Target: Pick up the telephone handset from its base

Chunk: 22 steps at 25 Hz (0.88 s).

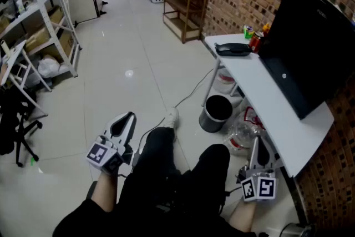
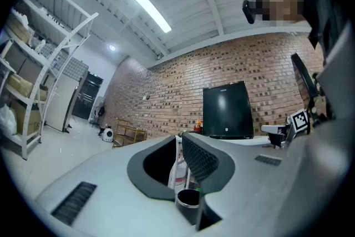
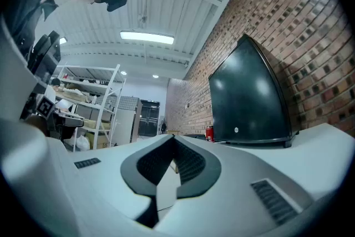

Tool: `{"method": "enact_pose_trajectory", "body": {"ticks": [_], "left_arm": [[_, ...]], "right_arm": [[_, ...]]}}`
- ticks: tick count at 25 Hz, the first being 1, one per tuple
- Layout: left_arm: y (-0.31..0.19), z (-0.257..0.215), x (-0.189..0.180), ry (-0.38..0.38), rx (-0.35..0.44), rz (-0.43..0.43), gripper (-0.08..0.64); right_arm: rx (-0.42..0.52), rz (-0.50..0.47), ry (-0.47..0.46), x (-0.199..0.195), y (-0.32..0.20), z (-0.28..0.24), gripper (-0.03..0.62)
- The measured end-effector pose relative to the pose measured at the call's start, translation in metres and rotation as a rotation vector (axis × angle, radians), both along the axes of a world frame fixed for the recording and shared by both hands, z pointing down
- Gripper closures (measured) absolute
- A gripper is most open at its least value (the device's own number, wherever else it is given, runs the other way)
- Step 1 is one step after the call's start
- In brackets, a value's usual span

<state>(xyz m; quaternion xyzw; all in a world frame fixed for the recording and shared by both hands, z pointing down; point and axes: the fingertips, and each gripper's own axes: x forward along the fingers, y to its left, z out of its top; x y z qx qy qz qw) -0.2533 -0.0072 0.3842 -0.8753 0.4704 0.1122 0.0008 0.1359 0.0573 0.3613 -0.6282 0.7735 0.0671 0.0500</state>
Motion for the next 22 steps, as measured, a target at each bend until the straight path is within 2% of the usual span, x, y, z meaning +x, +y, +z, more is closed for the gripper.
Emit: {"method": "enact_pose_trajectory", "body": {"ticks": [5,8,12,18,22], "left_arm": [[-0.012,-0.033,-0.002,0.046,-0.013,0.023,0.526],[-0.019,-0.047,-0.005,0.036,0.0,0.033,0.526],[-0.027,-0.047,-0.006,0.017,0.013,0.045,0.526],[-0.064,-0.04,0.015,-0.012,0.023,0.09,0.526],[-0.096,-0.048,0.035,0.045,0.035,0.131,0.526]], "right_arm": [[-0.02,-0.01,0.005,0.008,-0.017,-0.033,0.581],[-0.016,0.018,0.012,0.015,-0.027,-0.049,0.581],[-0.04,0.026,0.025,0.011,-0.038,-0.045,0.581],[-0.071,-0.017,0.04,0.0,-0.073,-0.036,0.581],[-0.062,-0.036,0.047,0.0,-0.101,-0.041,0.581]]}}
